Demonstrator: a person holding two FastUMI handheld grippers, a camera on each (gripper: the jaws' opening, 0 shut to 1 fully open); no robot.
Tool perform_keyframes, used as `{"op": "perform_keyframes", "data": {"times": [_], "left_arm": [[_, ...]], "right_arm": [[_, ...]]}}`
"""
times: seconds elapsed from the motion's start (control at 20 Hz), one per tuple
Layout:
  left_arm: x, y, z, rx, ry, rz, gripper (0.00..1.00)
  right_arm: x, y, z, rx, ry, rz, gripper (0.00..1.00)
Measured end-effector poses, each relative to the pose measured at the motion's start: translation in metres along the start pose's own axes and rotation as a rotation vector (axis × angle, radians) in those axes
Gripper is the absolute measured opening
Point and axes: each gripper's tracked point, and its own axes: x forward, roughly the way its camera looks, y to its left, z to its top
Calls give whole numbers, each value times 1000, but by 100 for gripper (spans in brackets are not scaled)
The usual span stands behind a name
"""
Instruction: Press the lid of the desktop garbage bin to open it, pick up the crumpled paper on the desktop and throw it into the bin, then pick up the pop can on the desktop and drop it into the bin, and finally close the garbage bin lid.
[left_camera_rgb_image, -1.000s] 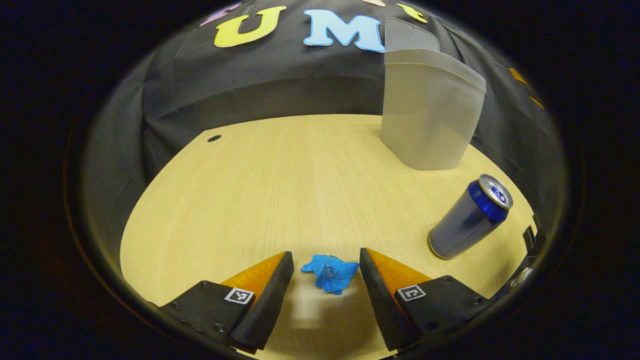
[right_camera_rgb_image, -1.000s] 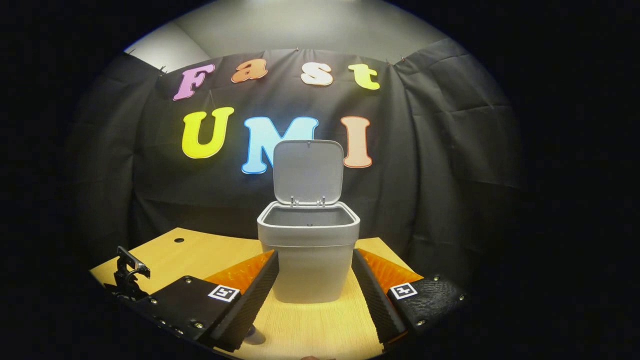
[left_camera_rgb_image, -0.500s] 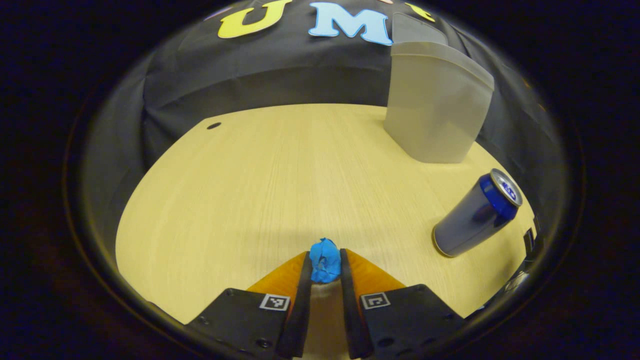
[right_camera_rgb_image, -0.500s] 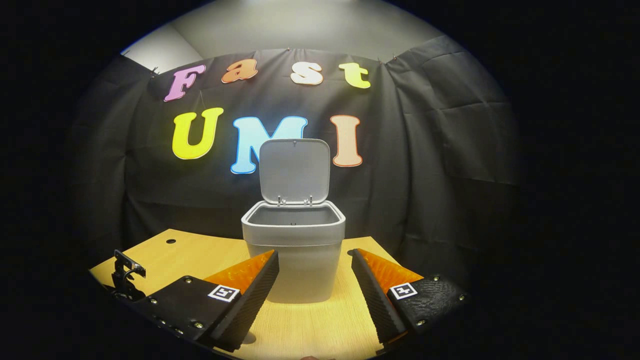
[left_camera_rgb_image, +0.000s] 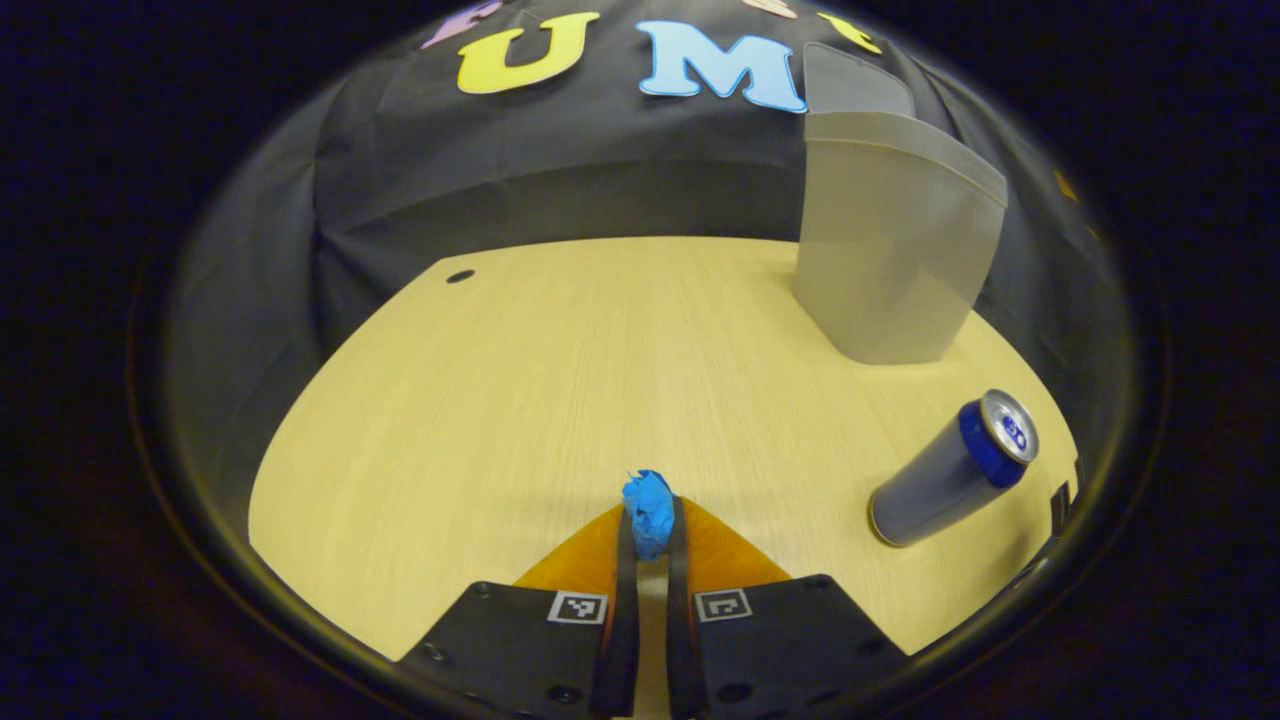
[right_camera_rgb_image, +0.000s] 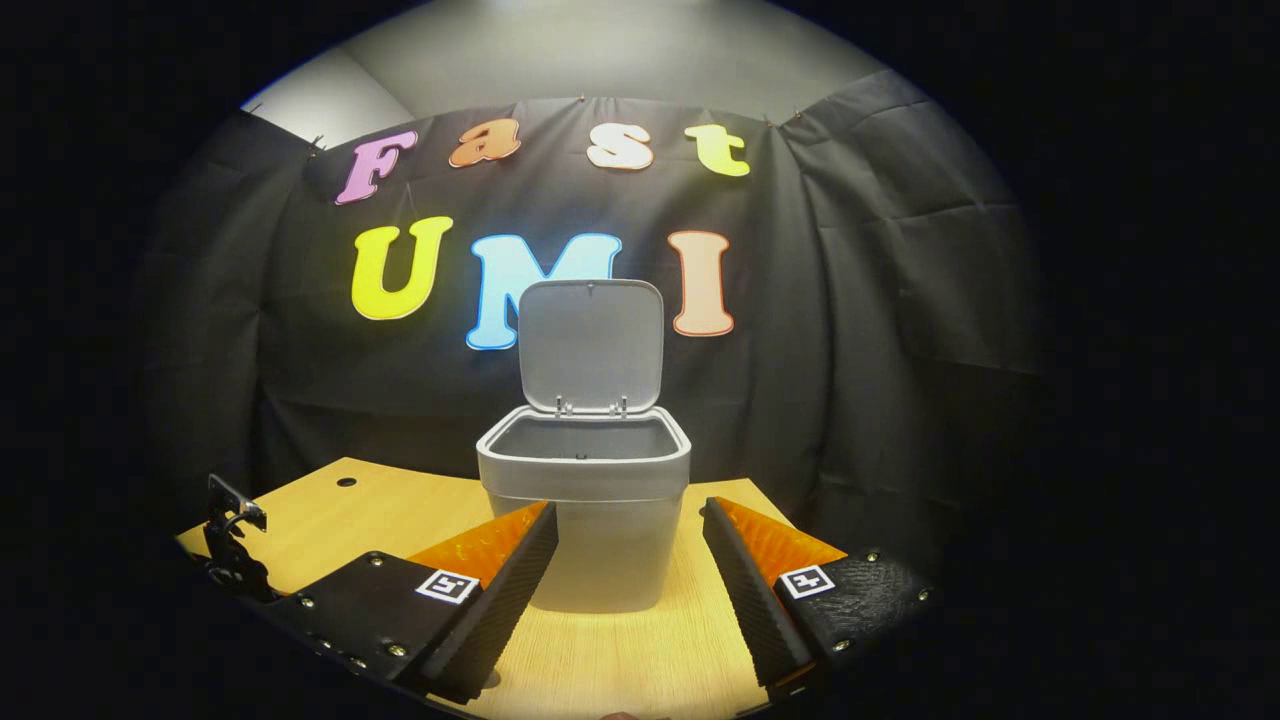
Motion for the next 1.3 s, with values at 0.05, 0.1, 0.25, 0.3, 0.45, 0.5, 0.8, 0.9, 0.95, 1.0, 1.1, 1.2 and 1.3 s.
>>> {"op": "perform_keyframes", "data": {"times": [0.05,0.1,0.25,0.3,0.45,0.5,0.8,0.9,0.95,1.0,1.1,1.2,1.3], "left_arm": [[-2,-2,8,-6,-16,-5,18],[-5,-5,19,-16,-35,-10,18],[-18,-12,55,-26,-99,-20,13],[-22,-15,66,-21,-119,-23,17],[-34,-28,96,4,-167,-38,18],[-38,-31,105,7,-179,-48,18],[-54,-62,179,8,-284,-97,18],[-62,-72,207,12,-328,-113,18],[-65,-80,221,14,-351,-128,18],[-65,-89,236,17,-376,-149,18],[-69,-108,265,30,-423,-195,18],[-69,-124,292,43,-465,-227,17],[-68,-142,314,53,-500,-259,17]], "right_arm": [[2,0,3,-10,-9,5,94],[3,1,3,-21,-18,11,94],[5,2,5,-46,-35,28,94],[7,4,3,-46,-34,35,94],[9,7,0,-40,-31,53,94],[9,7,0,-44,-35,53,94],[12,-7,1,-47,-59,37,94],[14,-11,-1,-34,-56,32,94],[13,-13,-2,-31,-55,27,94],[13,-16,-3,-30,-54,24,94],[13,-20,-5,-36,-53,20,94],[12,-22,-6,-46,-46,21,94],[8,-25,-6,-55,-44,13,94]]}}
